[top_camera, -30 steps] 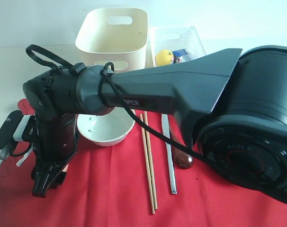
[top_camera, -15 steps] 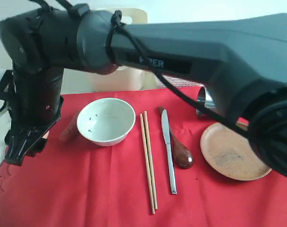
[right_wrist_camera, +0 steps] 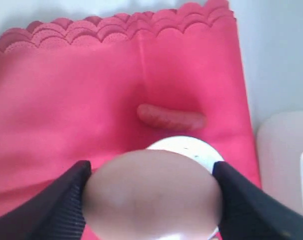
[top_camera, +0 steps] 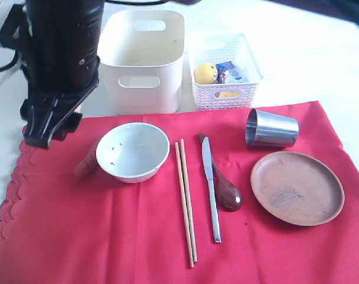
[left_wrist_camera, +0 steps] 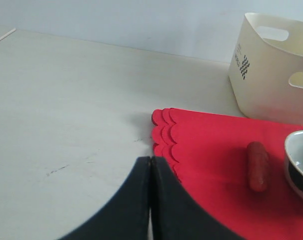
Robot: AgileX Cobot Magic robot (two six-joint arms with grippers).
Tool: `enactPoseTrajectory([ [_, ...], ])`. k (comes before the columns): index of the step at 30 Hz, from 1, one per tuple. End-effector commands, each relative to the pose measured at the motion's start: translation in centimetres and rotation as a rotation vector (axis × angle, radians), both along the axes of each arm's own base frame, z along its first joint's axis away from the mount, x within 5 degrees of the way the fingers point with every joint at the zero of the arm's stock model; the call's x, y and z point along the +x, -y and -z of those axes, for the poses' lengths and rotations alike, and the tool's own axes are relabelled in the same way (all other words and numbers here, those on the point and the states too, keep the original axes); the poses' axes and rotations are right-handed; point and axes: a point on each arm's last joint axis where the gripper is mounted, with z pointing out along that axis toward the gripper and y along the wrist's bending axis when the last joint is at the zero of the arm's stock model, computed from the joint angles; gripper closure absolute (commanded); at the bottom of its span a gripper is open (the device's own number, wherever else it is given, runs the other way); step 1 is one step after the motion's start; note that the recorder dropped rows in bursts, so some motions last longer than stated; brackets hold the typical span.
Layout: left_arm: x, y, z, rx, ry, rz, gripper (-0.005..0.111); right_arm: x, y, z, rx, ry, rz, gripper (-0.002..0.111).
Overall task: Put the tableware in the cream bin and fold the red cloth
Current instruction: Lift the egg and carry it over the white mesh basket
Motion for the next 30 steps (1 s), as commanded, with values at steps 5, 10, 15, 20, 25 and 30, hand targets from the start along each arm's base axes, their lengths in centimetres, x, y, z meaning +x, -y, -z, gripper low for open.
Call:
enactPoseTrajectory([
  [5,0.0,0.0,-0.1,-0.001,0.017,0.004,0.107,4.3,5.5,-3.8,0.042,0.057,0.152,0.105],
  [10,0.0,0.0,-0.1,-0.001,0.017,0.004,0.107,8.1,9.8,-4.4,0.051,0.067,0.286,0.105],
  [15,0.0,0.0,-0.1,-0.001,0.017,0.004,0.107,11.5,14.0,-4.5,0.094,0.056,0.416,0.105],
  [20,0.0,0.0,-0.1,-0.001,0.017,0.004,0.107,14.5,18.9,-4.6,0.117,0.063,0.567,0.105],
  [25,0.0,0.0,-0.1,-0.001,0.017,0.004,0.107,16.6,23.6,-4.8,0.2,0.039,0.695,0.105],
  [30,0.0,0.0,-0.1,-0.003,0.017,0.003,0.107,18.6,27.2,-3.6,0.209,0.035,0.79,0.105],
])
